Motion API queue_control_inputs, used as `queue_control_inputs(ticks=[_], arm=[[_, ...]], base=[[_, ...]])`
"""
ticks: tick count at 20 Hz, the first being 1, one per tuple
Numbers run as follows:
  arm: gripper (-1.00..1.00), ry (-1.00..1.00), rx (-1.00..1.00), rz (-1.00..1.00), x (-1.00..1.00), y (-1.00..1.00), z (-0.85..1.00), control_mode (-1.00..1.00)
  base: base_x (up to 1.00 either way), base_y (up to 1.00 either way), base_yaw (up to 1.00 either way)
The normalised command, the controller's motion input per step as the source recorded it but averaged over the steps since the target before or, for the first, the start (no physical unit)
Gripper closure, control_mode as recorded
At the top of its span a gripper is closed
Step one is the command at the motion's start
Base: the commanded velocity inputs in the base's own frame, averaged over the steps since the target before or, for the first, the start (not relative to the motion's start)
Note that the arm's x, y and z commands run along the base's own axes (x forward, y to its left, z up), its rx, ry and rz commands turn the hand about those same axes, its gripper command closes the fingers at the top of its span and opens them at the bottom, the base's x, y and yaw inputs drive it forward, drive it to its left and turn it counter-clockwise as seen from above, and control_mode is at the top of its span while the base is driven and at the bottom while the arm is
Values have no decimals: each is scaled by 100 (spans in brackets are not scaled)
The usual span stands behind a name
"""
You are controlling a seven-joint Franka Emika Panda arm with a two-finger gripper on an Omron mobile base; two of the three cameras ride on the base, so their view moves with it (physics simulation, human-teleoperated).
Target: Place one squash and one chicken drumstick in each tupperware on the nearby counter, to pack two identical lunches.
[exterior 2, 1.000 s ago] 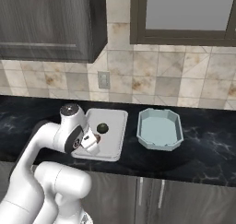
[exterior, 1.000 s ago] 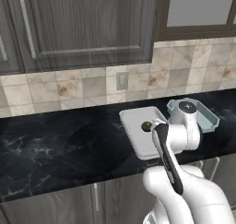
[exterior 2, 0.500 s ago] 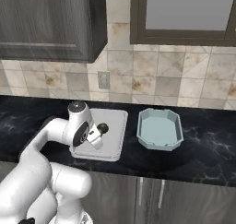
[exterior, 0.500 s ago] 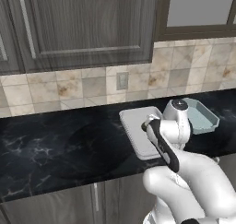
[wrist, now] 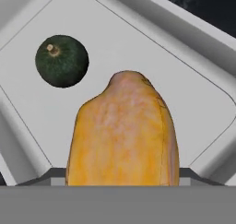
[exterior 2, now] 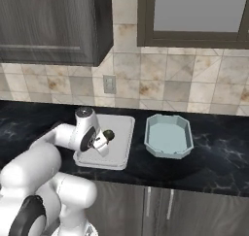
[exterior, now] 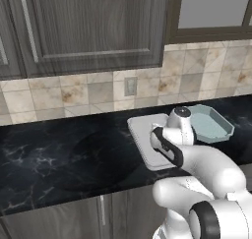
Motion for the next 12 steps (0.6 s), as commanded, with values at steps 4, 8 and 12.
queue_control_inputs(ticks=[4, 8, 12], arm=[[100, 0, 0, 0, 17, -1, -31, -100], [100, 0, 0, 0, 33, 0, -24, -100], [100, 0, 0, 0, 34, -1, -24, -100]], base=[[0, 0, 0], [0, 0, 0], [0, 0, 0]])
